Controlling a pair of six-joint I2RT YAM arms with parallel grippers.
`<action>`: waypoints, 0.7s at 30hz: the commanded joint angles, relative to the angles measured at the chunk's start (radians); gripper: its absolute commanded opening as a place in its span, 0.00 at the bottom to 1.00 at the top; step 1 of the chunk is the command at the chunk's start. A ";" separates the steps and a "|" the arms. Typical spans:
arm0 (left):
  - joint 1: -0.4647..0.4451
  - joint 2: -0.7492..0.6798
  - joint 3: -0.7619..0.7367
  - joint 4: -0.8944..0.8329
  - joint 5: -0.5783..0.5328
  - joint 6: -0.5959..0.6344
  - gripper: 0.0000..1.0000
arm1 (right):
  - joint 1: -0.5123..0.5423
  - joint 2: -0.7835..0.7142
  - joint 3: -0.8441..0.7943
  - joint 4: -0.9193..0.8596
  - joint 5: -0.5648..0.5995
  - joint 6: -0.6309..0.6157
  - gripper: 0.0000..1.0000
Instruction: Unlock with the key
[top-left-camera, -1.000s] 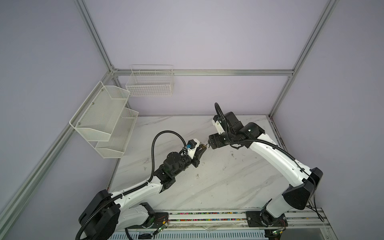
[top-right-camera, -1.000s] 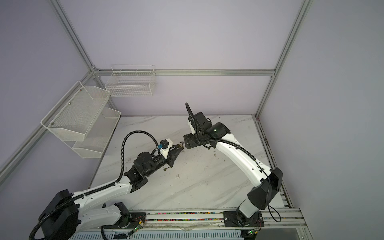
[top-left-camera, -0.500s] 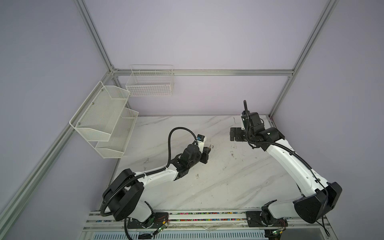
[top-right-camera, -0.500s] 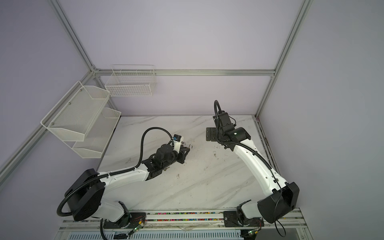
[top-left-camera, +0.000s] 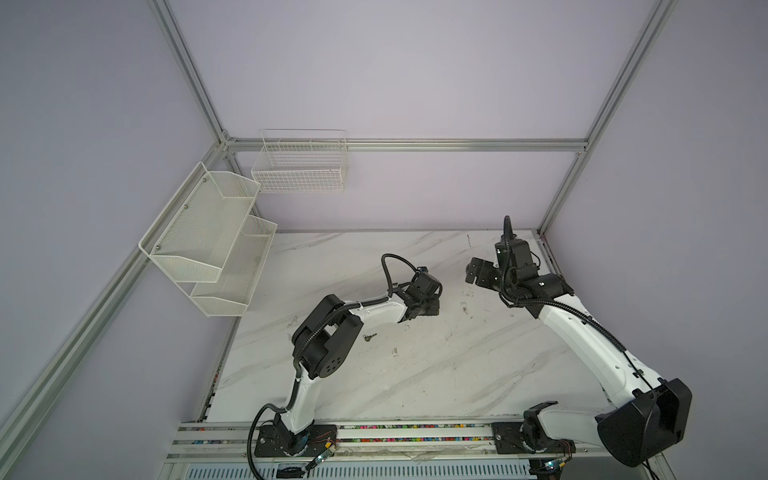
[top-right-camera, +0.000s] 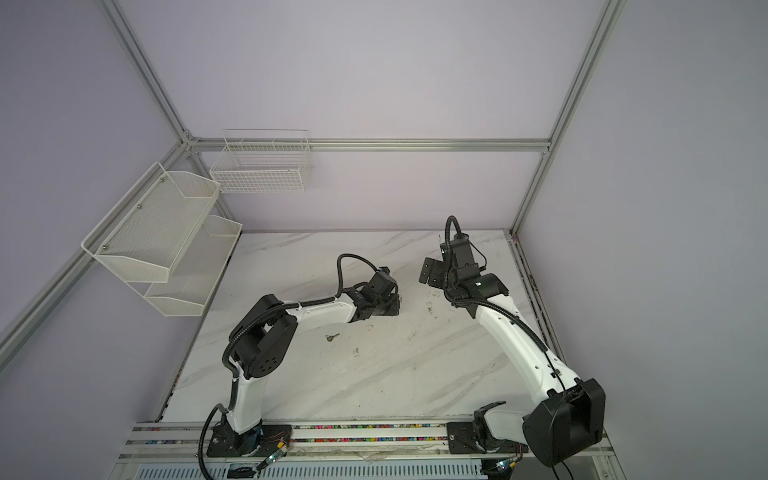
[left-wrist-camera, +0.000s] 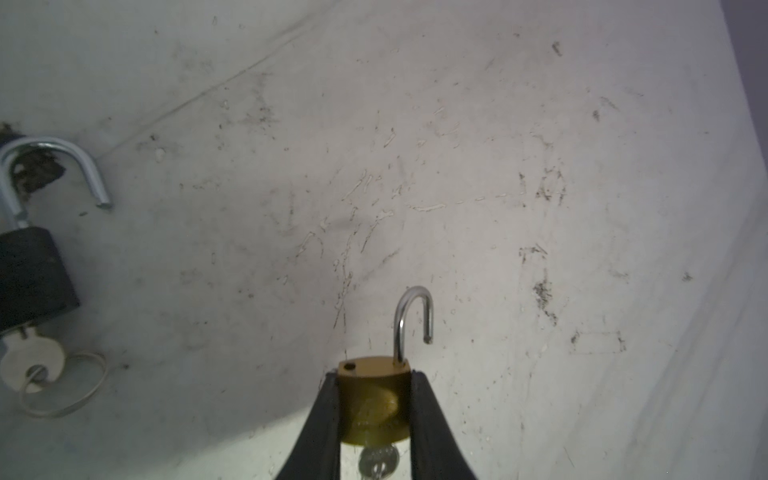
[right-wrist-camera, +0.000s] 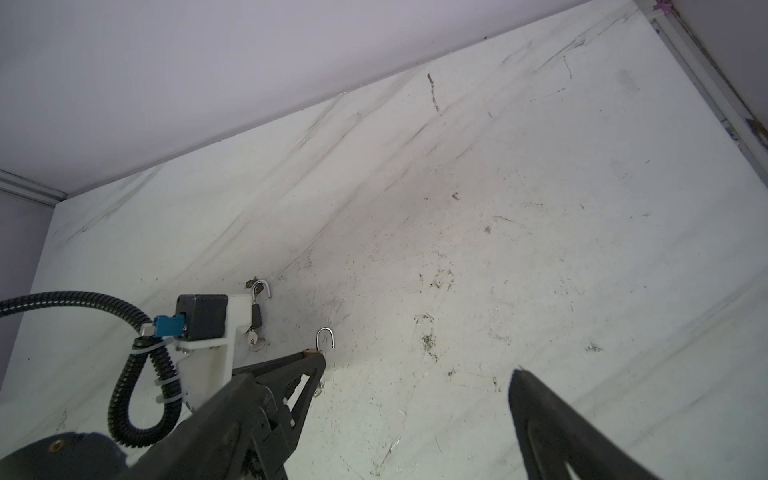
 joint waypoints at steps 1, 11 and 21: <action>-0.005 0.027 0.143 -0.103 -0.039 -0.031 0.00 | -0.007 -0.021 -0.013 0.034 0.002 0.027 0.97; 0.000 0.086 0.195 -0.152 -0.059 -0.046 0.26 | -0.006 -0.007 -0.015 0.035 -0.020 0.022 0.97; 0.069 -0.239 -0.048 -0.033 0.068 -0.068 0.46 | 0.078 0.032 0.067 -0.023 -0.027 0.023 0.97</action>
